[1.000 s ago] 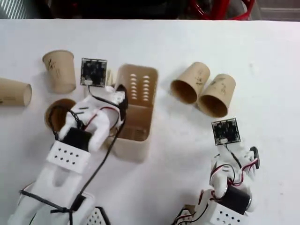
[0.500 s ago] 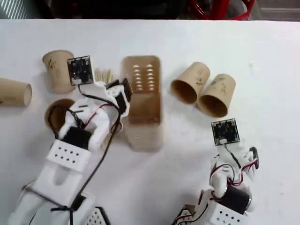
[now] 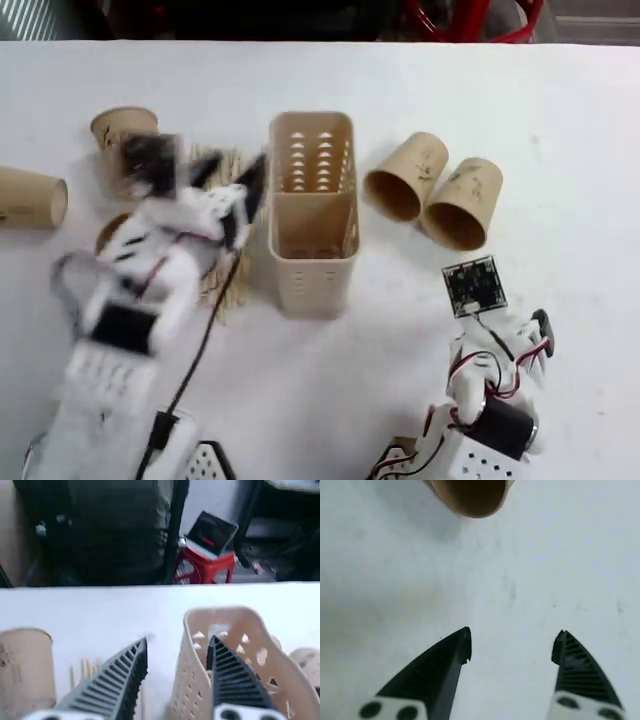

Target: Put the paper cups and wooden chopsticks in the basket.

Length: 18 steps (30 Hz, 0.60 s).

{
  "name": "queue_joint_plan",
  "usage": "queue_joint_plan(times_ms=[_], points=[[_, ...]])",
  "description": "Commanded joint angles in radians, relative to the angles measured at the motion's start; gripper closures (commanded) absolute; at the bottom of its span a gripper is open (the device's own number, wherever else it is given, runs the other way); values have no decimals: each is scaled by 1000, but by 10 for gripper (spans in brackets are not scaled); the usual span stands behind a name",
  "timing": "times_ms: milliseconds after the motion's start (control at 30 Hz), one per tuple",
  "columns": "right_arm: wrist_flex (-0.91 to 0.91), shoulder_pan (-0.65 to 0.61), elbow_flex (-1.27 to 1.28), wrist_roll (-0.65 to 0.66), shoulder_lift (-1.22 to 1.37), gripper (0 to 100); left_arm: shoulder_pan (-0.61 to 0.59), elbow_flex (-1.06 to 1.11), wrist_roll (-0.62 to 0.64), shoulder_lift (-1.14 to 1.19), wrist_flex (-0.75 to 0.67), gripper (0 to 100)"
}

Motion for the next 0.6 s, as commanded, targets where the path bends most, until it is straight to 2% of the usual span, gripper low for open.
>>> queue_joint_plan(times_ms=[0,200,333,467,567], points=[[19,7,-97,11,2,733,-73,-71,-61,-282,75,797],[16,5,-143,38,4,733,-308,11,-95,-526,278,799],[65,-27,-313,48,35,733,-490,170,-95,-536,281,800],[133,-148,-574,37,260,733,-608,324,-91,-541,281,800],[176,-251,-818,-60,550,733,-648,419,-92,-542,253,800]])
